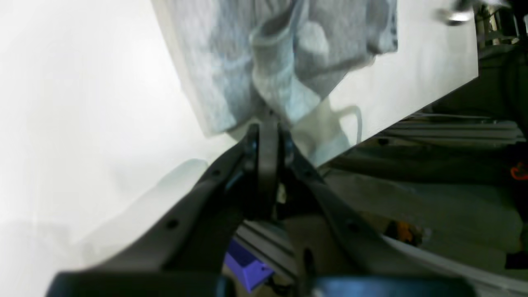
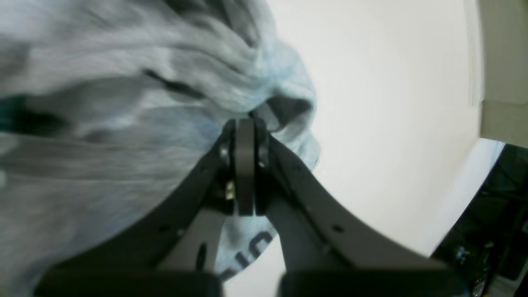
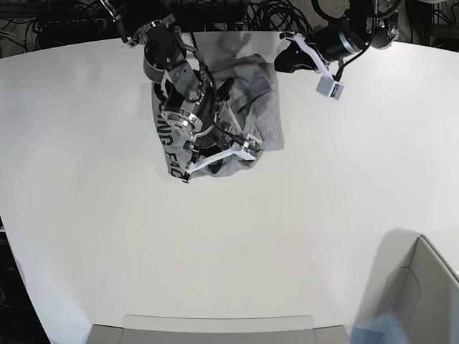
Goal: Fold the T-shirt properly
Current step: 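Press the folded end flat with the right gripper, then lift away, then grasp the folded shirt's edge with both grippers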
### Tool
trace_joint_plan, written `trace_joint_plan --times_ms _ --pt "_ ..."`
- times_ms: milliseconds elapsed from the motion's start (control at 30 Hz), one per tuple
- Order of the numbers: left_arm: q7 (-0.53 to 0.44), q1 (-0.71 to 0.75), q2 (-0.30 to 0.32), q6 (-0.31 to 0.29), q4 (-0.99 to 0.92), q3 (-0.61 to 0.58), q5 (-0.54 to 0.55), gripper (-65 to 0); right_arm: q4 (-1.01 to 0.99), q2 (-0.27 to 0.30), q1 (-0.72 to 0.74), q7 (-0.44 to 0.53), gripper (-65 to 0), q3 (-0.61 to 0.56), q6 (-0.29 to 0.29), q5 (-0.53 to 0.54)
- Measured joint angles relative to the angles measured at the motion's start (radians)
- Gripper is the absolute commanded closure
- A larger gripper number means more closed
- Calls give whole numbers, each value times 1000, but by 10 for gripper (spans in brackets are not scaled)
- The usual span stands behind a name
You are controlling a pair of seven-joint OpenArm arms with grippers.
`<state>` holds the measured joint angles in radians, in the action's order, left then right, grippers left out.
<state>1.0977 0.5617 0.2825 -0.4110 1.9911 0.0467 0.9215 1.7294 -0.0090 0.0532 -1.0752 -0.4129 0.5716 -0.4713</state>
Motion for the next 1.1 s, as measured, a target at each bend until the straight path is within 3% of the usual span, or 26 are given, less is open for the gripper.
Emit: trace_joint_plan --times_ms 100,167,267,400,567,700,800,967,1100 --pt "0 0 0 0 0 2 0 0 -122 -34 47 -6 0 0 1 5" --pt "1 0 0 0 0 3 -2 0 -222 -67 101 12 0 -11 0 72" --pt "0 0 0 0 0 4 -2 0 -364 -108 193 132 0 -50 -3 180" --pt "0 -2 0 0 0 4 0 0 -444 -134 279 223 0 -141 -3 294" --pt "0 0 0 0 0 4 -1 0 -439 -137 337 182 0 -172 -24 308" --pt "0 -2 -1 0 0 4 -1 0 -340 -109 317 151 0 -153 -29 312" --pt "9 -31 -1 1 0 -2 -1 0 -208 -85 283 120 0 -11 -30 326" --pt "8 -171 3 0 6 -112 -1 0 -135 52 262 11 0 233 -34 296" --pt "2 -237 3 -1 10 -249 -2 0 -70 127 162 3 0 322 -35 310"
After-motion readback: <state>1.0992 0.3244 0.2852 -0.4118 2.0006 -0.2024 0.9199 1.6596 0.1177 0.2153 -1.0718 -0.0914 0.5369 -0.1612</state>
